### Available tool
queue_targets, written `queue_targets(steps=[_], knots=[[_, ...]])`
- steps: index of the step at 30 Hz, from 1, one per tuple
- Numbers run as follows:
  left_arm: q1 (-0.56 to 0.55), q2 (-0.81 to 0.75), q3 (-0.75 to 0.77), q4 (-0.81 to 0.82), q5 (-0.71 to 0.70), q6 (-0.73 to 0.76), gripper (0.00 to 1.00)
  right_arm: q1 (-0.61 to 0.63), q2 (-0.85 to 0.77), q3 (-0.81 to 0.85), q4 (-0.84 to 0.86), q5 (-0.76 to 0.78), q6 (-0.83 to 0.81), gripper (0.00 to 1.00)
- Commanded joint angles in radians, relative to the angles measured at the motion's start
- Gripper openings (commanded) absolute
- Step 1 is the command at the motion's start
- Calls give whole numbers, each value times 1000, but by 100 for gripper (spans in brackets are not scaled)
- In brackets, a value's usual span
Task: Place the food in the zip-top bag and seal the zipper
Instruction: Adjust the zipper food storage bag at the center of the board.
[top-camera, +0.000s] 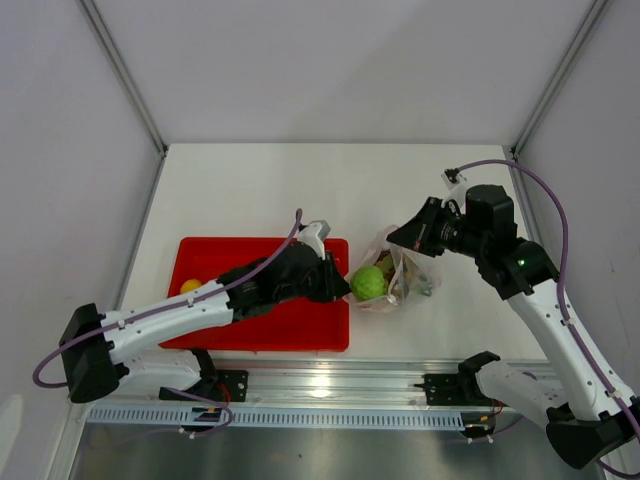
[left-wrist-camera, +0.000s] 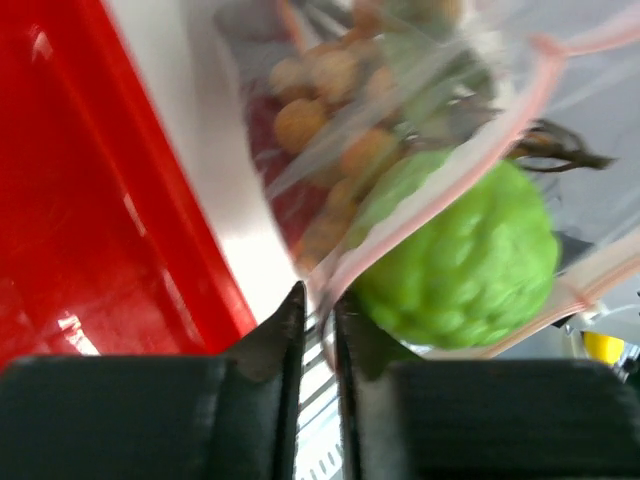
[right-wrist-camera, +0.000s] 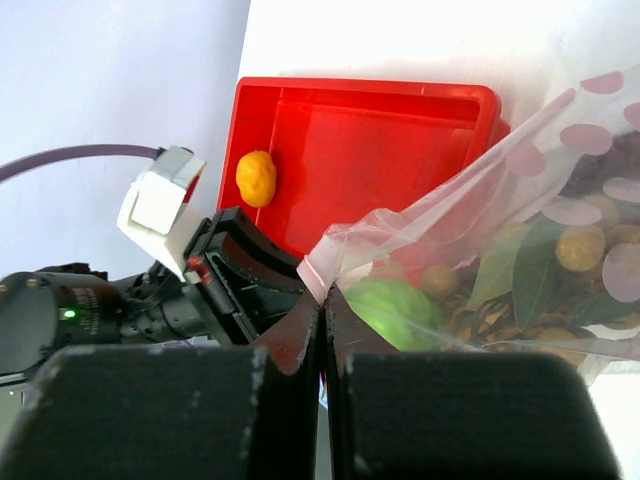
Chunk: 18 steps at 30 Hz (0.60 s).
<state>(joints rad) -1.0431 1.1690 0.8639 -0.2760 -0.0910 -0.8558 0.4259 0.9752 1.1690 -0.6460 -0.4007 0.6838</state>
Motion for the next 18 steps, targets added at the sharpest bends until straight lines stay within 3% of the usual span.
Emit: queue_targets(steps=[1, 2, 12, 18], knots=[[-9, 35, 107, 37, 51, 50, 15, -1, -24, 12, 59, -12, 2, 0], [-9, 43, 119, 38, 59, 69, 1, -1, -24, 12, 52, -3, -1, 0], [-9, 119, 440, 93, 283, 188, 1, -3, -27, 21, -37, 144, -92, 0], [-6, 159, 477, -24, 244, 179, 1, -1, -52, 86, -76, 172, -105, 0]])
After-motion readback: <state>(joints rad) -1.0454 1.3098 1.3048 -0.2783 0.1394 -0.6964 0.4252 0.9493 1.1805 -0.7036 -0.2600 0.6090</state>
